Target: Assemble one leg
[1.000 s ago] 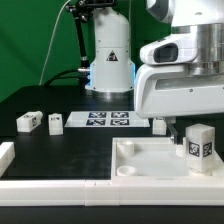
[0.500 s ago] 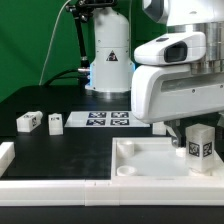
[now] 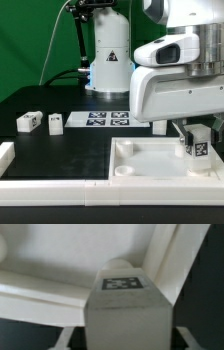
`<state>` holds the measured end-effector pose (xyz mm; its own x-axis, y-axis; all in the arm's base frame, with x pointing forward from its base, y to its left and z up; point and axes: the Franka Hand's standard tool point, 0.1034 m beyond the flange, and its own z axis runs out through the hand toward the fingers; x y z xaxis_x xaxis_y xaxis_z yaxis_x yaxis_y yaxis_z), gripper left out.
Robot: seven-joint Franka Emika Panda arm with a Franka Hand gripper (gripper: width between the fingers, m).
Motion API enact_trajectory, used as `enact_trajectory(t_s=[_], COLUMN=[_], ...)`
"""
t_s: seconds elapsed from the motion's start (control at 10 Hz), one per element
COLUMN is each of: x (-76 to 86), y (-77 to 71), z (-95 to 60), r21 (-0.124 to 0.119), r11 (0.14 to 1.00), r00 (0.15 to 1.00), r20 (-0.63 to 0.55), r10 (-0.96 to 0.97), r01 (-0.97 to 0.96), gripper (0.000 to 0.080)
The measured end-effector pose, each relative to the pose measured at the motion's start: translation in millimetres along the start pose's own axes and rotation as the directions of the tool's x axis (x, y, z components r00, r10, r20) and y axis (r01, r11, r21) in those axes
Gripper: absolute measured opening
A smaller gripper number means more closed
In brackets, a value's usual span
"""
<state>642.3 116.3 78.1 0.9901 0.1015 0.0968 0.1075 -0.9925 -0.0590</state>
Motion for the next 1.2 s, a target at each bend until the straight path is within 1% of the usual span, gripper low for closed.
enact_trajectory(t_s=[0.2, 0.4, 0.5, 0.8, 0.9, 1.0, 1.1, 1.2], x=[-0.3, -0.4, -0.8, -1.7, -1.9, -2.4, -3.5, -3.6], y=[-0.4, 2.3, 3.9, 6.4, 6.6, 7.3, 7.2, 4.9], z=[0.9, 1.7, 2.0, 2.5, 2.6, 2.7, 2.9, 3.0], r21=[0.003, 0.003, 0.003, -0.001, -0.004, -0.006, -0.008, -0.005], r11=[0.970, 0.897, 0.824, 0.681, 0.647, 0.580, 0.485, 0.378], r00=[0.970, 0.897, 0.824, 0.681, 0.647, 0.580, 0.485, 0.378], r20=[0.002, 0.003, 0.004, 0.007, 0.006, 0.007, 0.014, 0.024], r10=[0.243, 0.442, 0.566, 0.732, 0.763, 0.815, 0.875, 0.926], r01=[-0.243, -0.442, -0.566, -0.732, -0.763, -0.815, -0.875, -0.926], gripper=[0.0290, 0.0290, 0.0290, 0.0290, 0.0290, 0.0290, 0.0290, 0.0290])
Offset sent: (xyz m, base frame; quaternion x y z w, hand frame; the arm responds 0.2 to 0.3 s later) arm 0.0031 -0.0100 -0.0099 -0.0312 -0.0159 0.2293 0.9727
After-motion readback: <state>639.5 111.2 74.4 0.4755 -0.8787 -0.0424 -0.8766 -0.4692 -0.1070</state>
